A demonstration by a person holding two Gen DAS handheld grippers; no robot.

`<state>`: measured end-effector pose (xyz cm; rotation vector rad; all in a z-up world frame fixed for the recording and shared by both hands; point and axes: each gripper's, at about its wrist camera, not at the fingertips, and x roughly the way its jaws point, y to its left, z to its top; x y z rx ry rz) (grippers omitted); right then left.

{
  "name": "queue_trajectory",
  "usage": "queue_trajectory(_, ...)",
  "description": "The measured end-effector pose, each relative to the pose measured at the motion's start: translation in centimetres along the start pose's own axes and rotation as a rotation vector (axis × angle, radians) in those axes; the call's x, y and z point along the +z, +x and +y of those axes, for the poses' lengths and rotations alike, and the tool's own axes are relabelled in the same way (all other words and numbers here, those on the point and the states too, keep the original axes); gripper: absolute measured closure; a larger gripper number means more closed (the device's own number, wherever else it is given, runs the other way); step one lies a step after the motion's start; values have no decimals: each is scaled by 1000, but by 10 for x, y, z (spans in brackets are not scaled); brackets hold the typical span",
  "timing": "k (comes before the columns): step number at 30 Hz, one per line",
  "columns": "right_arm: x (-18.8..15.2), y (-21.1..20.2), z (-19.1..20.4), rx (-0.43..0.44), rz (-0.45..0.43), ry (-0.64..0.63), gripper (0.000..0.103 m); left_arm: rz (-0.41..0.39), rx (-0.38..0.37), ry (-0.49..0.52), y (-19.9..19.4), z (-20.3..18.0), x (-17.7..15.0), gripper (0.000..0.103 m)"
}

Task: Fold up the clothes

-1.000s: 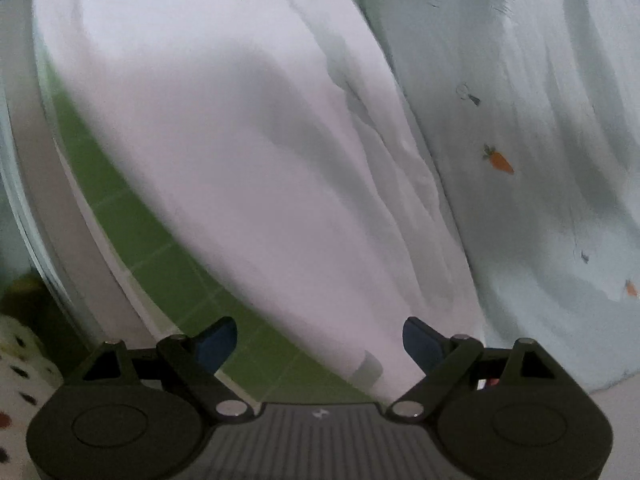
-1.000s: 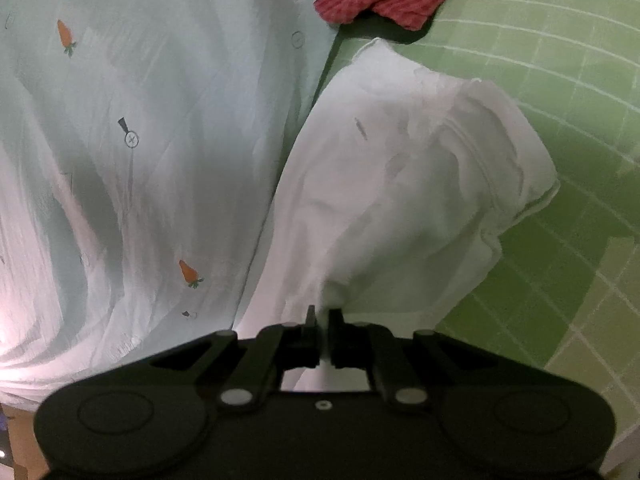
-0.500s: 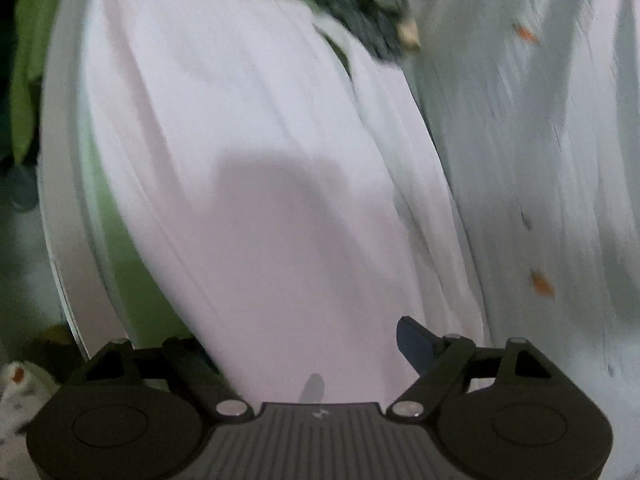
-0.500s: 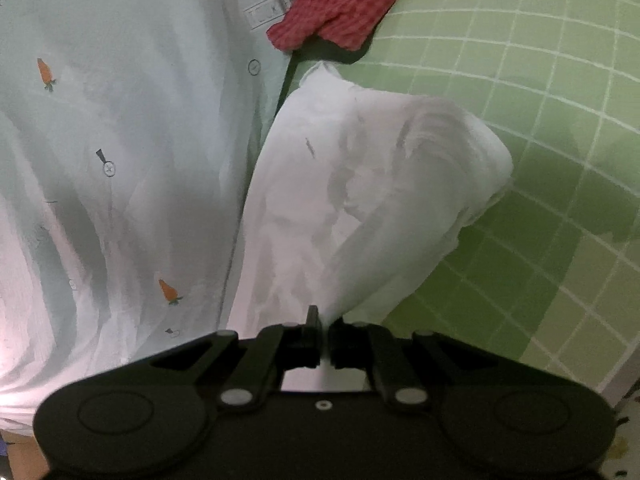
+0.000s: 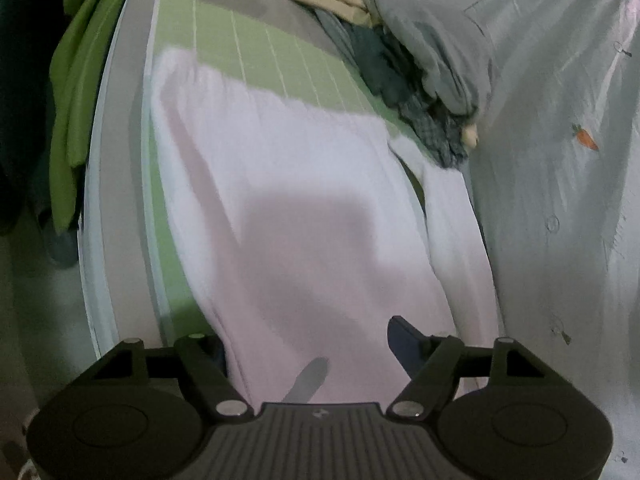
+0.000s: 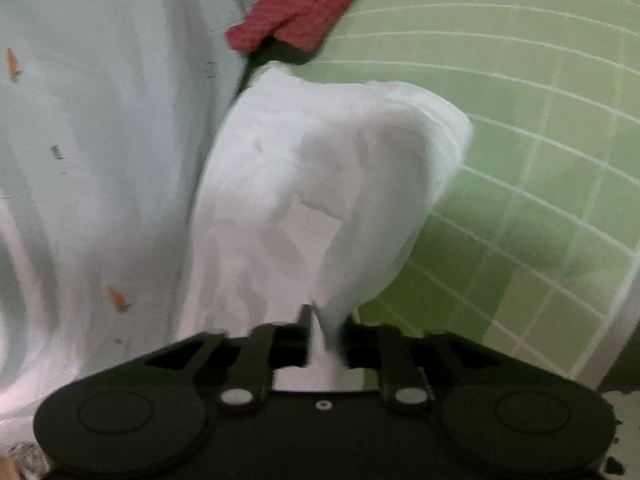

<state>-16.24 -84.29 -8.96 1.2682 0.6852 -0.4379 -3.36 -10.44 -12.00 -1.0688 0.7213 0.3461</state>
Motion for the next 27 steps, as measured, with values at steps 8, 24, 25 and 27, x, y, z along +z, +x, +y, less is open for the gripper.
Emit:
queue_trajectory(8, -42, 24, 9, -184, -58, -43, 46, 5, 8, -11, 9, 20, 70, 29)
queue_trajectory(24, -94, -19, 29, -175, -323, -98, 99, -18, 72, 68, -13, 24, 144, 101)
queue_trajectory(25, -95, -29, 27, -162, -322, -92, 99, -21, 78, 75, -16, 24, 147, 101)
queue_trajectory(27, -96, -52, 25, -127, -320, -74, 99, -35, 76, 82, -26, 22, 151, 101)
